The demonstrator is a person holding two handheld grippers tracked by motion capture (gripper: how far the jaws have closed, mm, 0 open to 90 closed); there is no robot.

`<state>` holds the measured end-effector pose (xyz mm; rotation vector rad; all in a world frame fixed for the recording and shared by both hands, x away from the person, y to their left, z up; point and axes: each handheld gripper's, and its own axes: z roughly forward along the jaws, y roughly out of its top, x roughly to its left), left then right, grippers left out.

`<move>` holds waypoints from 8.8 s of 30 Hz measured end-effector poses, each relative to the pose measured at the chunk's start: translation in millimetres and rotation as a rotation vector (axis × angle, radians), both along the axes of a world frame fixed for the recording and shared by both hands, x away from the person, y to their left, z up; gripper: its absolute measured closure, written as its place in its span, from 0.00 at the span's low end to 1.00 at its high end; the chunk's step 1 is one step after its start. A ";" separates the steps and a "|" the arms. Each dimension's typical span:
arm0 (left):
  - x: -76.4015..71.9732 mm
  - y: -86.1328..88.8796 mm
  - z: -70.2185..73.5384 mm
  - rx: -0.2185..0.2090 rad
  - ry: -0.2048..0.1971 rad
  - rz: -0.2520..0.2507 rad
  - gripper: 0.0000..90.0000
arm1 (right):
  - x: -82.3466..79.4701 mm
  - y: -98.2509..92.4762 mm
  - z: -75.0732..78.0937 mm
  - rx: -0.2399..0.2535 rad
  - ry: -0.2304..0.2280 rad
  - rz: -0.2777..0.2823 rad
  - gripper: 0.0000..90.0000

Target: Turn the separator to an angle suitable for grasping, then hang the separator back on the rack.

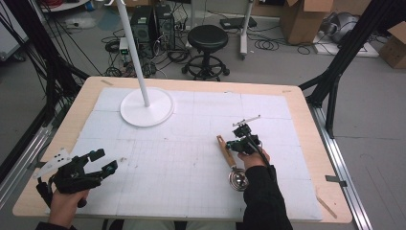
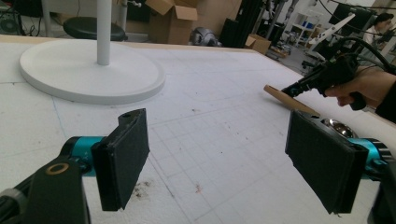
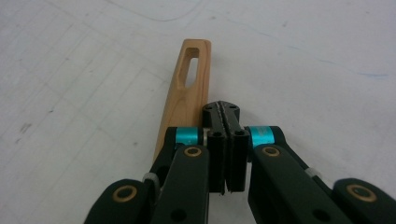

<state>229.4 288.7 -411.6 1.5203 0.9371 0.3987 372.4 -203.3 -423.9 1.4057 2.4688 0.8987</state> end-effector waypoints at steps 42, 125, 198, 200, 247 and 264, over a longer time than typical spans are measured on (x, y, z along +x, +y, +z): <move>-1.6 -3.5 1.8 -0.023 -0.014 -0.039 0.24 | -138.3 -90.0 31.4 0.241 -0.465 -0.156 0.16; 0.4 -7.8 0.3 -0.013 -0.006 -0.051 0.24 | -42.3 26.2 2.5 0.007 -0.226 0.012 0.74; -4.4 -119.4 67.9 -0.235 -0.106 -0.744 0.77 | -144.4 104.6 65.5 0.751 -0.322 0.767 0.74; -4.4 -118.7 68.1 -0.234 -0.109 -0.744 0.78 | -144.5 104.8 65.4 0.752 -0.323 0.768 0.74; -19.1 -175.5 131.2 0.018 -0.213 -0.237 0.81 | -154.6 107.5 67.4 0.468 -0.518 0.382 0.66; -7.8 -141.8 128.9 -0.154 -0.185 -0.382 0.50 | -150.4 95.7 77.4 0.536 -0.444 0.481 0.78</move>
